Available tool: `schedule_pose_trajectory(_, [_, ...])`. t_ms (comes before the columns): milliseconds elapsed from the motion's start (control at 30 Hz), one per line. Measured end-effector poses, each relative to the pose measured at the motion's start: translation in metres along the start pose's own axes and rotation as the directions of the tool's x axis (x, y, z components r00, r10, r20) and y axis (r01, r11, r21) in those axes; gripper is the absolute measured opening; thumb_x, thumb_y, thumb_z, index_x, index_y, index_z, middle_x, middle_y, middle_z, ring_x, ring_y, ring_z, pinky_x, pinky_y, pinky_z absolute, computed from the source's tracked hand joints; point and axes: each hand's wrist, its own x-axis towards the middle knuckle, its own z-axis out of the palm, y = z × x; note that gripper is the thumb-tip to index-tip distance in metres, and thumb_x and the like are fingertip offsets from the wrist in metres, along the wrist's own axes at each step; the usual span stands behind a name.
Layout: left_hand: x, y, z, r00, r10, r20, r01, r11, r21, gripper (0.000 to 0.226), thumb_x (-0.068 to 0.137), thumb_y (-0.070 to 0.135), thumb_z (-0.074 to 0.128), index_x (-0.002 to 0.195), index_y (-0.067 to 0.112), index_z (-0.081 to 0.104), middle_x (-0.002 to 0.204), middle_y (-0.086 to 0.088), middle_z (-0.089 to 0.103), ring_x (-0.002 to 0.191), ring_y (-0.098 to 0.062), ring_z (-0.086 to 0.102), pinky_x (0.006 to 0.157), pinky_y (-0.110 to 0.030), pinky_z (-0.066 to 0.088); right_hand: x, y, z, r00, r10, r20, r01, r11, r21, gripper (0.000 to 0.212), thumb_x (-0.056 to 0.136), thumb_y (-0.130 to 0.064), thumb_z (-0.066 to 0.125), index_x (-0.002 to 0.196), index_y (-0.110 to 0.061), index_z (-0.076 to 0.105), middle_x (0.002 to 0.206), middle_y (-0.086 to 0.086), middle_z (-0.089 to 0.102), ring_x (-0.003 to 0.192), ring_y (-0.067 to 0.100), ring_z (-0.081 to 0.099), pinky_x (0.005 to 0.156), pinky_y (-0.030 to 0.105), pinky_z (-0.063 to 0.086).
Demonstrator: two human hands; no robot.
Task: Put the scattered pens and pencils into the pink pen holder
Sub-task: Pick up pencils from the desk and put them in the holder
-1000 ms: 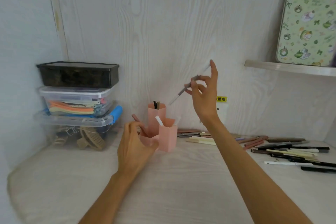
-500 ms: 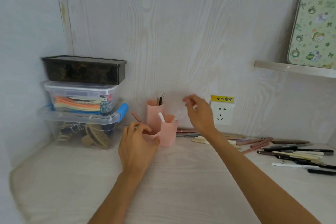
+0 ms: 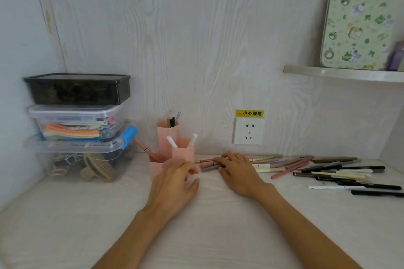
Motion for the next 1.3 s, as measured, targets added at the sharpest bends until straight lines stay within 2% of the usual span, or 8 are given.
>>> schedule_pose_trajectory(167, [0.013, 0.023, 0.019, 0.989, 0.125, 0.084, -0.136, 0.980, 0.143, 0.039, 0.093, 0.018, 0.044, 0.128, 0.033, 0.053, 0.123, 0.012, 0.057, 0.114, -0.010, 0.047, 0.076, -0.022, 0.042, -0.022, 0.005, -0.012, 0.991, -0.031, -0.128, 0.056, 0.979, 0.194, 0.030, 0.087, -0.025, 0.056, 0.115, -0.030, 0.064, 0.117, -0.006, 0.062, 0.114, 0.014, 0.051, 0.099, 0.027, 0.033])
schedule_pose_trajectory(300, [0.018, 0.030, 0.035, 0.992, 0.045, 0.120, -0.076, 0.960, 0.268, 0.040, 0.092, 0.016, 0.040, 0.126, 0.029, 0.055, 0.128, 0.009, 0.056, 0.116, -0.013, 0.047, 0.080, -0.025, 0.042, -0.025, 0.005, -0.015, 0.990, 0.087, -0.115, -0.028, 0.897, 0.441, 0.029, 0.079, -0.013, 0.062, 0.106, -0.024, 0.068, 0.105, -0.003, 0.066, 0.105, 0.016, 0.054, 0.090, 0.021, 0.038])
schedule_pose_trajectory(533, [0.015, 0.027, 0.037, 0.998, -0.057, 0.002, 0.056, 0.995, 0.088, 0.031, 0.090, 0.020, 0.052, 0.115, 0.034, 0.063, 0.112, 0.011, 0.065, 0.100, -0.010, 0.057, 0.076, -0.025, 0.047, -0.026, 0.002, -0.021, 0.978, 0.011, -0.208, 0.051, 0.955, 0.291, 0.028, 0.076, -0.018, 0.063, 0.102, -0.024, 0.058, 0.108, -0.006, 0.056, 0.102, 0.014, 0.046, 0.090, 0.031, 0.038])
schedule_pose_trajectory(733, [0.013, 0.033, 0.007, 0.961, -0.054, -0.272, 0.007, 0.986, -0.169, 0.019, 0.090, 0.030, 0.059, 0.108, 0.030, 0.063, 0.099, 0.020, 0.067, 0.080, 0.009, 0.057, 0.065, -0.005, 0.040, -0.026, -0.005, -0.020, 0.988, -0.031, -0.151, 0.072, 0.958, 0.277, 0.023, 0.082, -0.019, 0.060, 0.104, -0.026, 0.063, 0.108, -0.005, 0.056, 0.102, 0.017, 0.049, 0.087, 0.029, 0.037])
schedule_pose_trajectory(800, [0.014, 0.034, -0.013, 0.893, -0.051, -0.448, -0.078, 0.961, -0.264, 0.018, 0.089, 0.033, 0.059, 0.106, 0.032, 0.062, 0.097, 0.024, 0.064, 0.081, 0.009, 0.058, 0.063, -0.007, 0.042, -0.027, -0.008, -0.018, 0.993, -0.055, -0.108, 0.083, 0.958, 0.274, 0.029, 0.086, -0.022, 0.056, 0.113, -0.029, 0.063, 0.118, -0.004, 0.056, 0.111, 0.016, 0.048, 0.095, 0.032, 0.038])
schedule_pose_trajectory(900, [0.016, 0.026, -0.040, 0.667, -0.124, -0.734, -0.193, 0.923, -0.332, 0.014, 0.091, 0.027, 0.059, 0.104, 0.027, 0.061, 0.096, 0.018, 0.063, 0.088, -0.002, 0.062, 0.063, -0.014, 0.046, -0.029, -0.010, -0.016, 0.994, -0.102, -0.030, 0.106, 0.962, 0.253, 0.031, 0.092, -0.023, 0.049, 0.118, -0.031, 0.062, 0.120, -0.005, 0.059, 0.115, 0.015, 0.050, 0.100, 0.032, 0.038])
schedule_pose_trajectory(1033, [0.019, 0.012, -0.051, 0.501, -0.149, -0.853, -0.245, 0.921, -0.304, 0.015, 0.091, 0.022, 0.060, 0.104, 0.015, 0.063, 0.096, 0.002, 0.065, 0.088, 0.002, 0.061, 0.072, -0.012, 0.049, -0.028, -0.013, -0.022, 0.991, -0.109, -0.075, 0.124, 0.966, 0.228, 0.024, 0.090, -0.027, 0.053, 0.110, -0.031, 0.067, 0.108, -0.004, 0.065, 0.105, 0.015, 0.056, 0.093, 0.032, 0.042])
schedule_pose_trajectory(1300, [0.020, -0.004, -0.026, 0.762, -0.017, -0.647, 0.042, 0.999, 0.023, 0.016, 0.082, 0.026, 0.068, 0.097, 0.025, 0.070, 0.084, 0.004, 0.068, 0.065, -0.015, 0.058, 0.053, -0.021, 0.039, -0.025, -0.016, -0.029, 0.943, -0.160, -0.292, 0.210, 0.966, 0.151, 0.015, 0.090, -0.024, 0.057, 0.102, -0.024, 0.066, 0.098, -0.008, 0.067, 0.091, 0.011, 0.058, 0.080, 0.024, 0.043])
